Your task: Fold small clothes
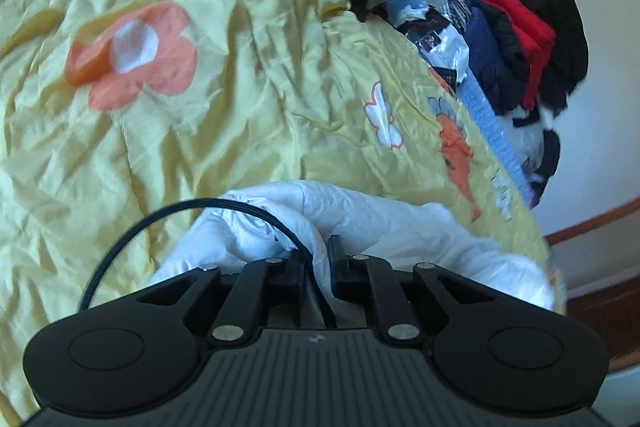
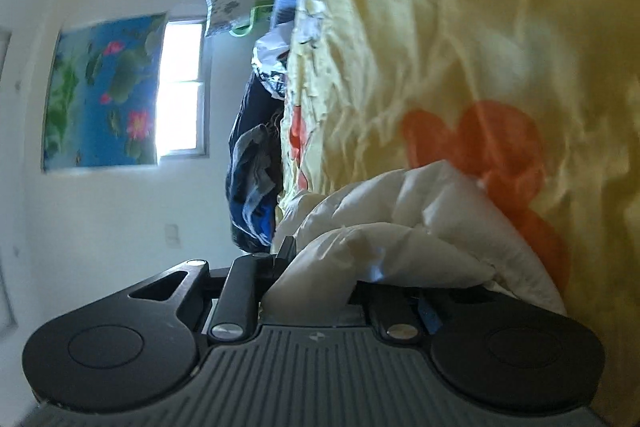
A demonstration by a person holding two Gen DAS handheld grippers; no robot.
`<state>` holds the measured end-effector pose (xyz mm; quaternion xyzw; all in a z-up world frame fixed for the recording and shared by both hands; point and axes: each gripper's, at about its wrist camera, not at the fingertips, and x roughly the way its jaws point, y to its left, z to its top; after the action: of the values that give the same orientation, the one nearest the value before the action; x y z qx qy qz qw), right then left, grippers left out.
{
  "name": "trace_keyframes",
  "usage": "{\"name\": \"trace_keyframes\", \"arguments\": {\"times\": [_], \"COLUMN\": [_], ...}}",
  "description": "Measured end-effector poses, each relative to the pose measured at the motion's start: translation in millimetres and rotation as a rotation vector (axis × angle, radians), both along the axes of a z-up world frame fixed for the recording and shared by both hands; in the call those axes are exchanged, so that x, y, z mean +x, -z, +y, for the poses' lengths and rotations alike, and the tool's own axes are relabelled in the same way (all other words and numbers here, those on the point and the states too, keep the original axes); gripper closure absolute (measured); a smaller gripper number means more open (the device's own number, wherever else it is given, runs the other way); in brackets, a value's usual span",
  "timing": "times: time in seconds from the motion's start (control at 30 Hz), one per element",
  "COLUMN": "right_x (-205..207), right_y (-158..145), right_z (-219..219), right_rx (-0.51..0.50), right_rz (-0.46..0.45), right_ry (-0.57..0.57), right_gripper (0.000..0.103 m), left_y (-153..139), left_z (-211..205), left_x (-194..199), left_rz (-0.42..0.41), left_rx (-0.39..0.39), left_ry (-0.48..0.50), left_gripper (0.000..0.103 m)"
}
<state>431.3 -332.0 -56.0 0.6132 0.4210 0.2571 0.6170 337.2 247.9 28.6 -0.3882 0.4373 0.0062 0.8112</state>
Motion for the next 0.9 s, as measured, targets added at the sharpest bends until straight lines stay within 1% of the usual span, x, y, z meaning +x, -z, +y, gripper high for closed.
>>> {"name": "trace_keyframes", "arguments": {"times": [0.07,0.1,0.13,0.17,0.2,0.23,0.27,0.33,0.4,0.47,0.5,0.57,0.6,0.63,0.67,0.7,0.73,0.77,0.8,0.83,0.87,0.9], "right_x": [-2,-3,-5,-6,-8,-9,-10,-9,-12,-17,-20,-29,-33,-36,-36,-36,-34,-32,-30,-27,-24,-21], "right_y": [-1,-2,-5,-10,-15,-20,-24,-33,-44,-62,-71,-87,-95,-103,-109,-116,-121,-126,-128,-127,-123,-120], "right_z": [-2,-4,-7,-11,-14,-15,-16,-12,-11,-11,-11,-11,-9,-7,-1,10,19,29,41,51,59,67], "right_rx": [0.040,0.076,0.110,0.141,0.165,0.170,0.160,0.113,0.056,-0.002,-0.031,-0.086,-0.099,-0.112,-0.130,-0.171,-0.211,-0.253,-0.299,-0.335,-0.360,-0.402], "right_rz": [0.015,0.016,0.003,-0.018,-0.042,-0.063,-0.077,-0.090,-0.114,-0.172,-0.204,-0.269,-0.297,-0.322,-0.340,-0.364,-0.385,-0.407,-0.425,-0.432,-0.427,-0.424], "right_ry": [0.000,0.000,0.006,0.023,0.048,0.061,0.057,0.029,0.031,0.043,0.051,0.062,0.049,0.016,-0.016,-0.063,-0.099,-0.131,-0.155,-0.175,-0.192,-0.210], "right_gripper": [0.069,0.052,0.042,0.026,0.014,0.013,0.013,0.014,0.015,0.015,0.015,0.015,0.014,0.014,0.014,0.014,0.014,0.014,0.014,0.014,0.014,0.013], "left_y": [-8,-14,-21,-28,-35,-42,-49,-62,-71,-82,-86,-95,-100,-105,-109,-110,-110,-107,-102,-96,-88,-80], "left_z": [3,2,2,3,2,1,-1,-6,-9,-12,-14,-14,-16,-23,-37,-52,-75,-104,-125,-147,-166,-177], "left_x": [-5,-9,-13,-19,-23,-29,-33,-39,-40,-42,-41,-39,-41,-45,-51,-56,-61,-68,-77,-85,-88,-85], "left_rz": [-0.023,-0.041,-0.059,-0.078,-0.099,-0.123,-0.146,-0.180,-0.186,-0.209,-0.220,-0.235,-0.248,-0.277,-0.311,-0.323,-0.337,-0.369,-0.406,-0.447,-0.481,-0.480], "left_rx": [-0.023,-0.014,-0.004,0.004,0.015,0.035,0.062,0.127,0.169,0.242,0.264,0.273,0.280,0.304,0.368,0.454,0.577,0.727,0.828,0.904,0.953,0.967], "left_ry": [-0.005,0.005,0.017,0.027,0.029,0.030,0.034,0.062,0.056,0.032,0.028,0.030,0.028,0.039,0.066,0.089,0.121,0.154,0.180,0.222,0.278,0.320], "left_gripper": [0.088,0.084,0.082,0.076,0.070,0.062,0.057,0.035,0.024,0.024,0.024,0.024,0.024,0.024,0.024,0.024,0.024,0.024,0.024,0.024,0.024,0.022]}}
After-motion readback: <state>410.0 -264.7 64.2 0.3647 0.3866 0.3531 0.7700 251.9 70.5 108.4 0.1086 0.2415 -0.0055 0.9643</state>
